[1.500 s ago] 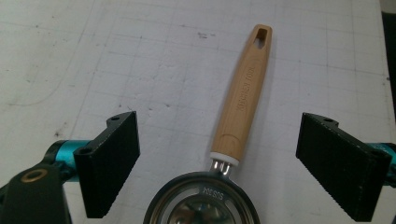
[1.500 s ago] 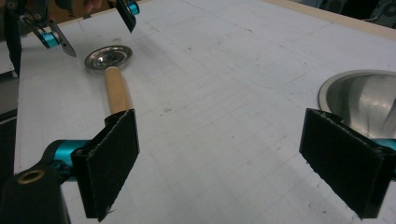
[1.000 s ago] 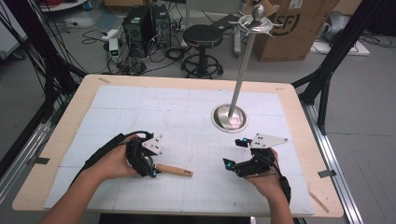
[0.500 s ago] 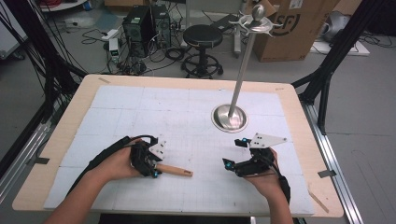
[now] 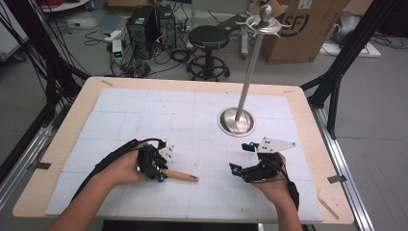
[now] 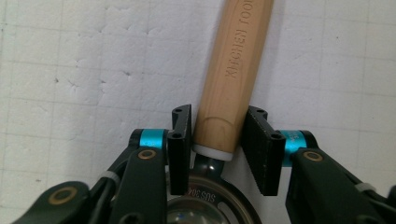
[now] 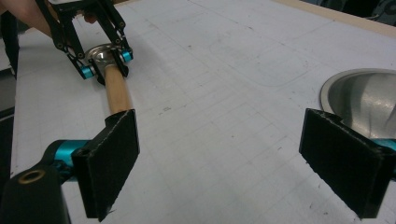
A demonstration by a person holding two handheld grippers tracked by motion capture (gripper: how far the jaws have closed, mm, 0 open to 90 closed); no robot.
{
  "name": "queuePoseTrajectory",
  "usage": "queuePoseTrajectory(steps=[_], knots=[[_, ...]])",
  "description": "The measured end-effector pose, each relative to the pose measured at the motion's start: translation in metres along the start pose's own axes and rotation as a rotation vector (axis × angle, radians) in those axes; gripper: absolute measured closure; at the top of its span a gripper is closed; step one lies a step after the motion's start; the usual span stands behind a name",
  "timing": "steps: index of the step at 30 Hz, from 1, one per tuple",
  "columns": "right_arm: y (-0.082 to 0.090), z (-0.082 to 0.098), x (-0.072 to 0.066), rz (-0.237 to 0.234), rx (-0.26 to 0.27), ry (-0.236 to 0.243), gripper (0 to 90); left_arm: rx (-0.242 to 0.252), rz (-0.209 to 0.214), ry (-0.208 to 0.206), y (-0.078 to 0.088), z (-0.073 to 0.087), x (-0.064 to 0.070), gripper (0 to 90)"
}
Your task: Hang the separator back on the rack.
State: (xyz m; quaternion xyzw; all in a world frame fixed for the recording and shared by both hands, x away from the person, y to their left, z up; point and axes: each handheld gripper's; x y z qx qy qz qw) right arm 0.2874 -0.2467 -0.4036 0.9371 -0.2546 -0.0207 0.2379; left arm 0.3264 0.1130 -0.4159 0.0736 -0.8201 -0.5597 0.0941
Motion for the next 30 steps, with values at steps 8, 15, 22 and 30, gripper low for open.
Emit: queuePoseTrajectory(steps=[8,15,22,30], knots=[[0.000,0.000,0.000,-0.001,0.000,0.003,10.8,0.002,0.003,0.002,0.001,0.001,0.000,68.8],[0.000,0.000,0.000,-0.002,0.000,0.004,10.8,0.025,0.005,-0.002,0.001,0.004,0.000,69.2],[0.000,0.000,0.000,-0.001,-0.002,0.005,10.8,0.079,-0.012,0.022,0.005,0.011,-0.002,69.2],[0.000,0.000,0.000,-0.002,-0.001,0.002,10.8,0.173,-0.037,0.058,0.022,0.017,-0.007,69.3]])
Point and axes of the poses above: each handheld gripper's, and its own axes: y roughly backward along the jaws, z roughly out of its underside, x roughly to its right, and after that the axes turned 11 degrees about y, right-handed
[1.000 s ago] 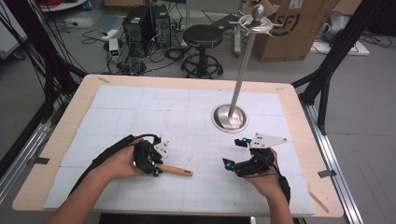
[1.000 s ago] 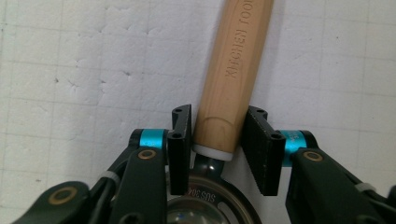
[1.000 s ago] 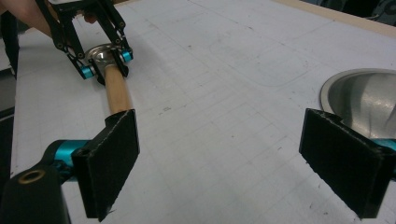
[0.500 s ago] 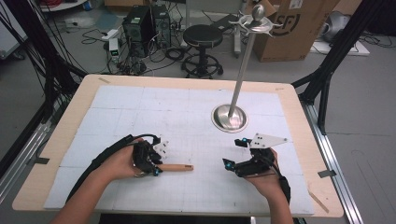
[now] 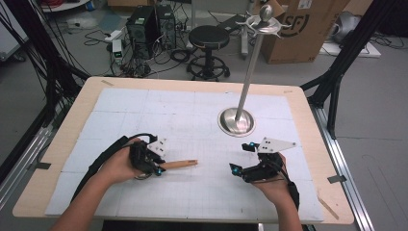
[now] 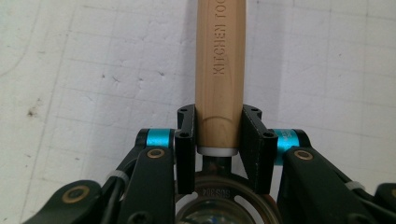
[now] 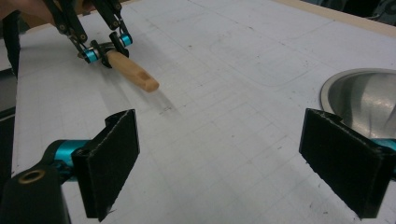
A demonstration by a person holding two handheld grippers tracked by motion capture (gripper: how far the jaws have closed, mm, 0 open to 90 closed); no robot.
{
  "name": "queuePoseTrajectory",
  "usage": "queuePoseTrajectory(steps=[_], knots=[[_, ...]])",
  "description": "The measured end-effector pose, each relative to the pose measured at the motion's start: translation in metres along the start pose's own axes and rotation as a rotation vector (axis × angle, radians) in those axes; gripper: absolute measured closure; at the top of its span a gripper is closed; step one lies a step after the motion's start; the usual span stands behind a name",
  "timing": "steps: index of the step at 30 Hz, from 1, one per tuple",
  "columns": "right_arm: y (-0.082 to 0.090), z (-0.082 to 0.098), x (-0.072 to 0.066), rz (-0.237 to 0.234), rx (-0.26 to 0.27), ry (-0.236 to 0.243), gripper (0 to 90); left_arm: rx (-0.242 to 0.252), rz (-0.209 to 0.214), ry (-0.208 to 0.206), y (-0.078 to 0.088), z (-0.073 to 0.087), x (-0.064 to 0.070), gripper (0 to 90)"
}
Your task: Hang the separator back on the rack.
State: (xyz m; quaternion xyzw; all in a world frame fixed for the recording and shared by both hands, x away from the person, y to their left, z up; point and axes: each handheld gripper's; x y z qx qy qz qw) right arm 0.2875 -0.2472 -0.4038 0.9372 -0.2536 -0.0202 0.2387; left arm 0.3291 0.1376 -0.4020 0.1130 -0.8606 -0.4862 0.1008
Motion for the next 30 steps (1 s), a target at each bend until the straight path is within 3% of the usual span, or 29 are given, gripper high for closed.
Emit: queuePoseTrajectory(steps=[14,20,23,30], knots=[[-0.001,0.000,0.000,-0.002,-0.002,0.003,10.8,0.243,0.059,0.105,0.033,0.001,-0.013,69.3],[-0.002,0.000,0.000,-0.007,-0.006,0.000,10.8,0.378,0.121,0.143,0.043,-0.006,-0.019,69.2],[-0.001,0.000,-0.001,-0.004,-0.006,0.006,10.8,0.422,0.148,0.135,0.048,-0.013,-0.021,69.2],[0.000,-0.001,-0.001,-0.005,-0.003,0.005,10.8,0.497,0.165,0.143,0.059,-0.033,-0.024,69.2]])
Point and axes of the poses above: each handheld gripper's, and its own axes: y roughly backward along the jaws, z roughly out of its underside, x roughly to its right, and after that the axes turned 11 degrees about y, right-handed
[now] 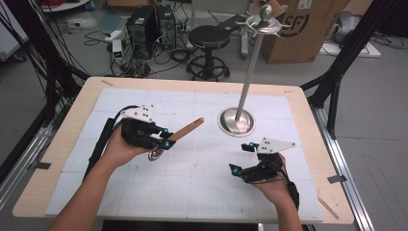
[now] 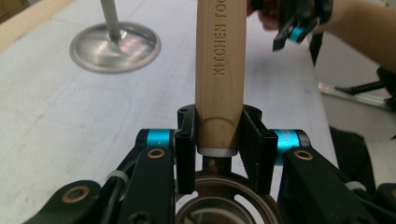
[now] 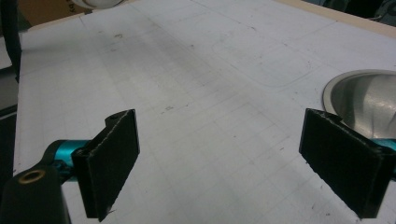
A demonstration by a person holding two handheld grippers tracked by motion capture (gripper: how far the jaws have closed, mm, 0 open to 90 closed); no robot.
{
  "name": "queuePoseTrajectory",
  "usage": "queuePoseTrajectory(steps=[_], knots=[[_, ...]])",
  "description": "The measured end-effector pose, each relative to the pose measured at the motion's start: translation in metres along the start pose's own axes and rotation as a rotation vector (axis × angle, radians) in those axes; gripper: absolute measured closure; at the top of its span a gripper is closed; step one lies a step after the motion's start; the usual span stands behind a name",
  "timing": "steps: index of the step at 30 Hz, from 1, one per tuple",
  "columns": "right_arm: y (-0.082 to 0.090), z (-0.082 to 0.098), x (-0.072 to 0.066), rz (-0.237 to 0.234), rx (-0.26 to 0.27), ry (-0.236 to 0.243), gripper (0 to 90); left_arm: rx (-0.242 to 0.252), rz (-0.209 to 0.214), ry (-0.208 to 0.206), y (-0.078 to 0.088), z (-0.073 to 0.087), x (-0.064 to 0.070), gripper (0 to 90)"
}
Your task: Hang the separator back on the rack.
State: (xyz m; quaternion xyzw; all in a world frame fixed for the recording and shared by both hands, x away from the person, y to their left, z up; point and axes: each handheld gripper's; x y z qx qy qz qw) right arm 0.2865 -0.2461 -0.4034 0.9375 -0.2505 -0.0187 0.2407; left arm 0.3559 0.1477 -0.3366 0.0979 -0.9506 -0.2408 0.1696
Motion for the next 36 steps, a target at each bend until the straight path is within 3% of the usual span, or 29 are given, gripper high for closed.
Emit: queuePoseTrajectory(steps=[7,13,17,27,36], knots=[[-0.001,0.000,0.000,-0.007,-0.001,0.007,10.8,0.036,0.014,-0.007,0.002,-0.027,-0.003,69.2],[-0.001,0.000,-0.001,-0.008,0.000,0.007,10.8,0.111,0.071,-0.001,0.008,-0.052,-0.007,69.2],[-0.001,-0.001,-0.001,-0.008,0.003,0.007,10.9,0.122,0.085,-0.022,0.009,-0.066,-0.009,69.2],[-0.001,-0.001,-0.002,-0.010,0.003,0.010,10.9,0.153,0.103,-0.018,0.005,-0.094,-0.021,69.2],[-0.003,-0.001,-0.004,-0.018,-0.008,0.013,10.8,0.180,0.114,-0.042,0.003,-0.124,-0.031,69.2]])
Point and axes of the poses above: each handheld gripper's, and its own axes: y roughly backward along the jaws, z roughly out of its underside, x roughly to its right, and after that the axes turned 11 degrees about y, right-handed
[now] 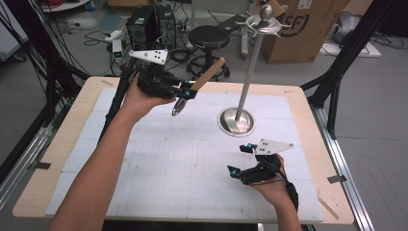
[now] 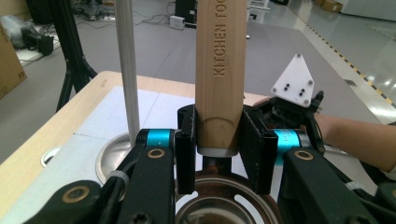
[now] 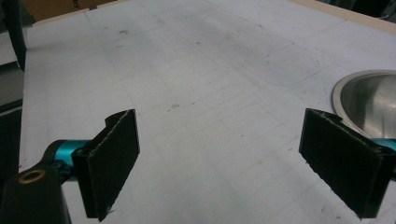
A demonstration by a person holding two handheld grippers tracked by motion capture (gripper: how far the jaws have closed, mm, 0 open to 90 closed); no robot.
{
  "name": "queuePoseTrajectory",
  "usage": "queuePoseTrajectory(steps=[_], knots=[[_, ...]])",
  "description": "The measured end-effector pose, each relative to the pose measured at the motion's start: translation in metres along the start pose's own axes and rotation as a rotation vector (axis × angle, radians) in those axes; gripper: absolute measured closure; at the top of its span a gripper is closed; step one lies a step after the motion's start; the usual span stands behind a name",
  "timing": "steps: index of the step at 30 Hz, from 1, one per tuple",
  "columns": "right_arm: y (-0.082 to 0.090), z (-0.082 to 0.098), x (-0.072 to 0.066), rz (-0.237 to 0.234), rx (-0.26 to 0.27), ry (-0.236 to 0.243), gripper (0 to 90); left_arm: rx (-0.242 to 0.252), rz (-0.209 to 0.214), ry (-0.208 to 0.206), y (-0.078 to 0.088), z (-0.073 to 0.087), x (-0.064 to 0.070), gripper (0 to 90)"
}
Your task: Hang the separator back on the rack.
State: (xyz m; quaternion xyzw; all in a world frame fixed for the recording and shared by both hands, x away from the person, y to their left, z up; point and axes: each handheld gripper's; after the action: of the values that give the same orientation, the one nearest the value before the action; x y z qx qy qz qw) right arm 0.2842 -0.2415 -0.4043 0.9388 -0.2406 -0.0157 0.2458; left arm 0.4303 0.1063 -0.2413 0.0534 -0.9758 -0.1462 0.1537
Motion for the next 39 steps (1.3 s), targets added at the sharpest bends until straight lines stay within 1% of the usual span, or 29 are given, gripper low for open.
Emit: queuePoseTrajectory(steps=[3,7,8,11,15,16,17,20,22,23,25,27,32,33,39], knots=[[-0.001,0.000,0.000,0.000,-0.002,0.000,10.9,-0.002,-0.003,0.000,-0.002,-0.005,-0.004,69.2],[-0.002,0.001,0.001,-0.001,-0.004,0.001,10.9,0.001,0.004,0.002,-0.007,-0.020,-0.013,69.2],[-0.002,0.001,0.001,-0.001,-0.004,0.001,10.9,0.001,0.004,0.002,-0.007,-0.020,-0.013,69.2],[0.000,0.000,0.000,0.000,0.000,0.005,10.8,-0.003,-0.002,-0.002,-0.008,-0.028,-0.017,69.2],[0.002,0.000,0.000,0.002,0.013,0.002,10.8,0.012,-0.004,0.003,-0.006,-0.039,-0.022,69.2],[0.002,0.000,0.000,0.000,0.010,0.003,10.8,0.023,-0.009,0.008,-0.006,-0.044,-0.026,69.2],[0.002,0.000,0.000,0.000,0.010,0.003,10.8,0.023,-0.009,0.008,-0.006,-0.044,-0.026,69.2],[-0.001,0.000,0.000,-0.007,0.001,0.001,10.8,0.043,-0.012,0.015,-0.005,-0.049,-0.032,69.2],[-0.002,0.000,0.000,-0.007,-0.003,0.004,10.8,0.039,-0.025,0.016,-0.007,-0.054,-0.036,69.2],[-0.003,0.000,0.000,-0.008,-0.004,0.007,10.8,0.039,-0.027,0.018,-0.008,-0.055,-0.037,69.2],[-0.003,0.000,0.000,-0.009,-0.002,0.007,10.8,0.036,-0.029,0.010,-0.010,-0.060,-0.038,69.2],[-0.002,0.000,0.000,-0.007,-0.002,0.004,10.8,0.049,-0.025,0.008,-0.013,-0.064,-0.038,69.2],[0.000,0.000,0.000,-0.009,0.008,0.007,10.8,0.035,-0.031,0.000,-0.016,-0.074,-0.040,69.2],[0.000,0.000,0.000,-0.009,0.008,0.007,10.8,0.040,-0.028,0.003,-0.017,-0.076,-0.041,69.2],[0.001,0.000,0.000,-0.009,0.010,0.003,10.8,0.055,-0.052,0.027,-0.014,-0.080,-0.049,69.2]])
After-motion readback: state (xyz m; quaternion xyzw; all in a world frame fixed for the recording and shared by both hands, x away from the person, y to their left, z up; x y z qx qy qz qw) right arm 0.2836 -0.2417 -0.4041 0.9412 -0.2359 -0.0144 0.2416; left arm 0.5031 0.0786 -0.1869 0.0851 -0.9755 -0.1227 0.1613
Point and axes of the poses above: each handheld gripper's, and its own axes: y roughly backward along the jaws, z roughly out of its underside, x roughly to its right, and after that the axes turned 11 degrees about y, right-handed
